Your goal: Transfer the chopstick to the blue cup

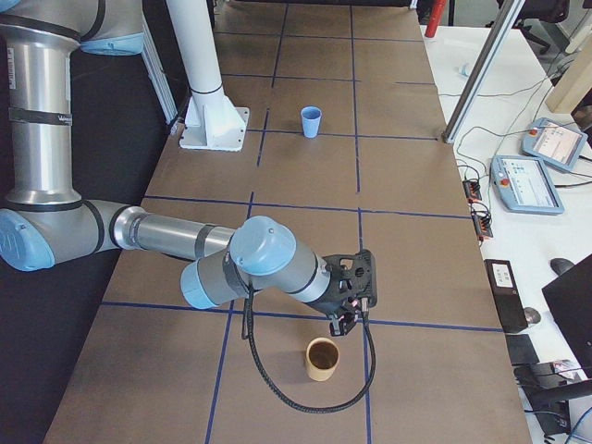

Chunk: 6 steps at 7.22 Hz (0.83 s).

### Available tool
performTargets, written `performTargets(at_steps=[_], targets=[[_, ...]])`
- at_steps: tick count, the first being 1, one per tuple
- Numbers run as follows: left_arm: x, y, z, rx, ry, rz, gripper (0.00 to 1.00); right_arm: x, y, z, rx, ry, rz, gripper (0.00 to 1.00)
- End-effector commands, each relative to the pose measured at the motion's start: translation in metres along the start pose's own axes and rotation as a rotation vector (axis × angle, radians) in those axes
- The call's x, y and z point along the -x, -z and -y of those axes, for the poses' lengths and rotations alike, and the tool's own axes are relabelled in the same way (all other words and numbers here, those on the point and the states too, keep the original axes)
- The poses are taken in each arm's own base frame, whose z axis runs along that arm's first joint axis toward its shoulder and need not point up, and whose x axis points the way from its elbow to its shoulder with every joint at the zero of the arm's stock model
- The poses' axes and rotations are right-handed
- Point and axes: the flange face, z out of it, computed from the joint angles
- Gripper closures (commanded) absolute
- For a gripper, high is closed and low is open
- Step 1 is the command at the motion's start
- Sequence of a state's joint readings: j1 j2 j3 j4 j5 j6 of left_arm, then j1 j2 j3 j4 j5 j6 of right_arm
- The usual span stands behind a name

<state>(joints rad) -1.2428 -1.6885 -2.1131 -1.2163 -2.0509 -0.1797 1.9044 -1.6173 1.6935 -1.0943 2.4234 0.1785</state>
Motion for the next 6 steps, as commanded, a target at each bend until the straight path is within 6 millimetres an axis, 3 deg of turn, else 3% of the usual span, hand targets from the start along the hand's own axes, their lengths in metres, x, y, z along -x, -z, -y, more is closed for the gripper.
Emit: performTargets(at_steps=[1, 3, 4, 5, 6], targets=[[0.002, -0.001, -0.001, 0.002, -0.002, 0.001, 0.00, 0.118, -0.032, 0.060, 0.061, -0.021, 0.082, 1.00], [0.007, -0.001, 0.000, 0.001, 0.003, 0.004, 0.00, 0.249, -0.090, 0.099, 0.095, 0.018, 0.123, 1.00], [0.009, -0.001, 0.000, 0.000, 0.005, 0.004, 0.00, 0.313, -0.105, 0.123, 0.119, 0.002, 0.096, 1.00], [0.013, -0.002, 0.002, 0.001, 0.015, 0.007, 0.00, 0.375, -0.100, 0.150, 0.160, 0.010, 0.089, 1.00], [0.018, -0.008, 0.005, -0.007, 0.014, 0.007, 0.00, 0.439, -0.089, 0.144, 0.205, 0.030, 0.068, 1.00]])
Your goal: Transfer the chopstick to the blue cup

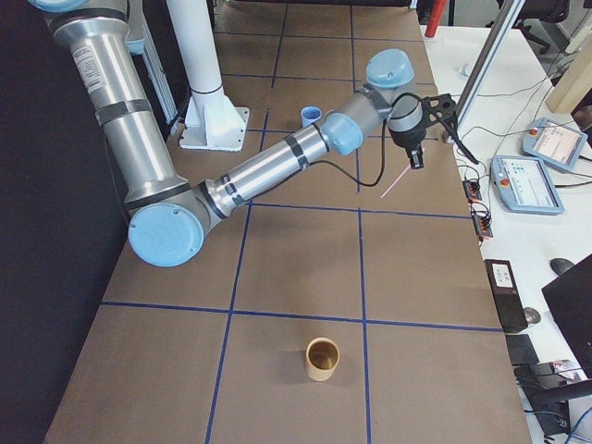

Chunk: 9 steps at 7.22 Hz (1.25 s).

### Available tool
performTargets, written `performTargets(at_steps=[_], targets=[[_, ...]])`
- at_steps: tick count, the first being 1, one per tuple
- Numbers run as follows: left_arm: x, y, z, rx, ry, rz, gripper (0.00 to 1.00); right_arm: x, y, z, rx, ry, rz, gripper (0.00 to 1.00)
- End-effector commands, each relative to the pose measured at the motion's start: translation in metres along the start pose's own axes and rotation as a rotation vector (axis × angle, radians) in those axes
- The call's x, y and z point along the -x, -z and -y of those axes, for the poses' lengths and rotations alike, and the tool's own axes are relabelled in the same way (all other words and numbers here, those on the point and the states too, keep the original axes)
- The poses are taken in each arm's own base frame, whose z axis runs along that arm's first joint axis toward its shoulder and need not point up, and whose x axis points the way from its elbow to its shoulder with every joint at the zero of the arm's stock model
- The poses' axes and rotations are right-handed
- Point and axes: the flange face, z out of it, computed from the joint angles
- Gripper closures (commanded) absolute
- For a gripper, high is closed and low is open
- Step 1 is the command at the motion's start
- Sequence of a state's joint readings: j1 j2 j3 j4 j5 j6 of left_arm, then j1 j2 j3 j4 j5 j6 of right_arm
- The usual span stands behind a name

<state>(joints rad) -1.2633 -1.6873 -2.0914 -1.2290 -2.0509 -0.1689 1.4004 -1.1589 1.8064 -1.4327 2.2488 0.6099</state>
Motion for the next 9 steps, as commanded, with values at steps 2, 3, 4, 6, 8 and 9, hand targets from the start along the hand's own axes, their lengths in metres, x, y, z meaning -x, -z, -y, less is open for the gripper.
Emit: performTargets(at_steps=[2, 3, 4, 6, 8, 9], targets=[[0.034, -0.017, 0.011, -0.010, -0.016, 0.012, 0.00, 0.250, -0.027, -0.032, 0.038, -0.078, -0.035, 1.00], [0.043, -0.016, 0.012, -0.023, -0.009, 0.007, 0.00, 0.311, -0.039, -0.064, 0.024, -0.089, -0.020, 1.00], [0.046, -0.020, 0.013, -0.018, -0.003, 0.003, 0.00, 0.348, -0.046, -0.089, 0.043, -0.075, -0.003, 1.00], [0.049, -0.020, 0.012, -0.017, 0.002, 0.000, 0.00, 0.420, -0.049, -0.152, 0.111, 0.010, -0.042, 0.99], [0.047, -0.019, 0.013, -0.021, -0.001, -0.016, 0.00, 0.462, -0.068, -0.208, 0.077, 0.059, -0.074, 1.00], [0.046, -0.018, 0.013, -0.025, -0.001, -0.018, 0.00, 0.469, -0.069, -0.218, 0.089, 0.066, -0.066, 1.00]])
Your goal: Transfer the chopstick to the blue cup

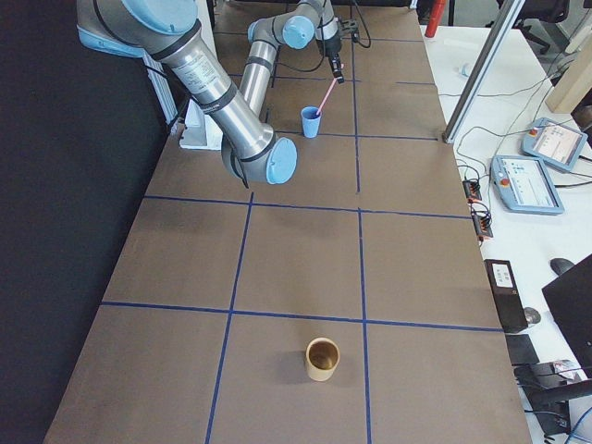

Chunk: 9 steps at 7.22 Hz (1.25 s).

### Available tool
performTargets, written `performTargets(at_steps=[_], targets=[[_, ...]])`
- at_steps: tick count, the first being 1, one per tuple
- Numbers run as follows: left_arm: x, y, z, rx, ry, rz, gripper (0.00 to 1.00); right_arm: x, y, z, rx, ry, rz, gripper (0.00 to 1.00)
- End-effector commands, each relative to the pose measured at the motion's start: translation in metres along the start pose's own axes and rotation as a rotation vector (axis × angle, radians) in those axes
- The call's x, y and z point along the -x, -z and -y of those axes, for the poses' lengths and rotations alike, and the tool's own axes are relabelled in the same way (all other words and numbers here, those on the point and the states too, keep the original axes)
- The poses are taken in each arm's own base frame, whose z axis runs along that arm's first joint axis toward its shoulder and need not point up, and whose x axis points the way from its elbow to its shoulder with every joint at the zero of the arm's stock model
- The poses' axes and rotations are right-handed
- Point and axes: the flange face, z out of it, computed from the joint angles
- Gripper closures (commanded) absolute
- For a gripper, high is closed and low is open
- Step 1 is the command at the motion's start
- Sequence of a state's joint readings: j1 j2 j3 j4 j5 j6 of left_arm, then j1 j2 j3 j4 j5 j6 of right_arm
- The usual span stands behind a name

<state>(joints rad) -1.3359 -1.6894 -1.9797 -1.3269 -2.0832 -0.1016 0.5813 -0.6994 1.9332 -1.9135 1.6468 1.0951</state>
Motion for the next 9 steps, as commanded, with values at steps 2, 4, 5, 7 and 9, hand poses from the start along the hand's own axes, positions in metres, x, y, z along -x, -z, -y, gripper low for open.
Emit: performTargets(at_steps=[2, 4, 5, 7, 9], targets=[[-0.001, 0.001, 0.000, -0.004, -0.001, -0.003, 0.00, 0.028, -0.014, -0.021, 0.011, 0.018, -0.010, 1.00], [-0.001, 0.001, 0.000, -0.003, 0.000, -0.003, 0.00, 0.049, -0.023, -0.019, 0.024, 0.026, -0.021, 0.99], [0.000, 0.000, 0.000, -0.001, 0.000, -0.003, 0.00, 0.056, -0.030, -0.030, 0.028, 0.042, -0.030, 0.98], [0.000, -0.001, -0.001, 0.001, 0.002, -0.003, 0.00, 0.062, -0.037, -0.046, 0.036, 0.061, -0.033, 0.49], [0.001, -0.001, -0.001, 0.003, 0.003, -0.003, 0.00, 0.062, -0.045, -0.057, 0.015, 0.076, -0.031, 0.00]])
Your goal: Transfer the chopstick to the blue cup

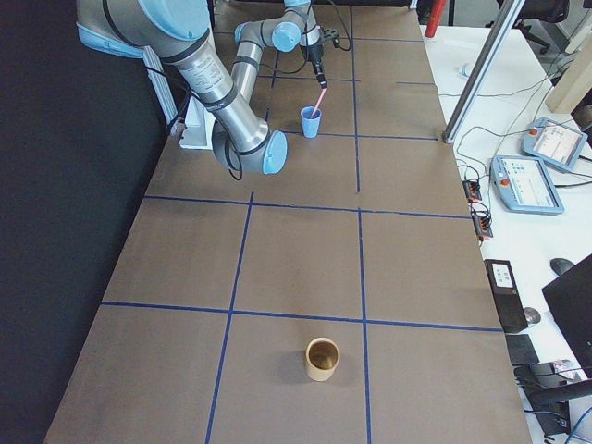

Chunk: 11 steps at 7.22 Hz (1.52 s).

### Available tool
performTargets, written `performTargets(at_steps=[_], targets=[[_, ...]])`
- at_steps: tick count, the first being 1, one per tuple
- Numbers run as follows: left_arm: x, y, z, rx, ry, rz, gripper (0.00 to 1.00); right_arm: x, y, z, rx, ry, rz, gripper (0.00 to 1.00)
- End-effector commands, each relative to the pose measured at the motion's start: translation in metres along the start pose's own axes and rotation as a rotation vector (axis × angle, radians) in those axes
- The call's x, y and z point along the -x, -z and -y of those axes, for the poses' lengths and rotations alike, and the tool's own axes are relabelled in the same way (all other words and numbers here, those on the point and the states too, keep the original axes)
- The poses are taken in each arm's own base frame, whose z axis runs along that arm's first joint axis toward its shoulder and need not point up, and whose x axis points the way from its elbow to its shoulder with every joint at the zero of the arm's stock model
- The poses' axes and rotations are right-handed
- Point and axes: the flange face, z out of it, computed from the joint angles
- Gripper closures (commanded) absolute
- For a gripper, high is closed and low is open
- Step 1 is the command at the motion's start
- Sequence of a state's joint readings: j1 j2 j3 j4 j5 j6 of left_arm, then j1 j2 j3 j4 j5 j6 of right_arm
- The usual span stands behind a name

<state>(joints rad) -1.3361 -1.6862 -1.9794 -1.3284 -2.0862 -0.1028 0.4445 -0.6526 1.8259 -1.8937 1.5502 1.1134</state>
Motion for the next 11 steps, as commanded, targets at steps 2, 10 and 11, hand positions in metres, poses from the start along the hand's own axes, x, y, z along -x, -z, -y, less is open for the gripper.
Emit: performTargets(at_steps=[2, 10, 11], targets=[[0.001, 0.000, 0.000, 0.000, 0.002, 0.000, 0.00, -0.022, 0.018, 0.020, -0.047, -0.021, 0.009, 0.00], [0.131, -0.048, -0.058, 0.090, -0.011, -0.166, 0.00, -0.489, 0.050, 0.074, 0.218, 0.192, -0.095, 0.00], [0.136, -0.052, -0.066, 0.097, 0.001, -0.170, 0.00, -0.536, 0.046, 0.067, 0.257, 0.182, -0.096, 0.00]])
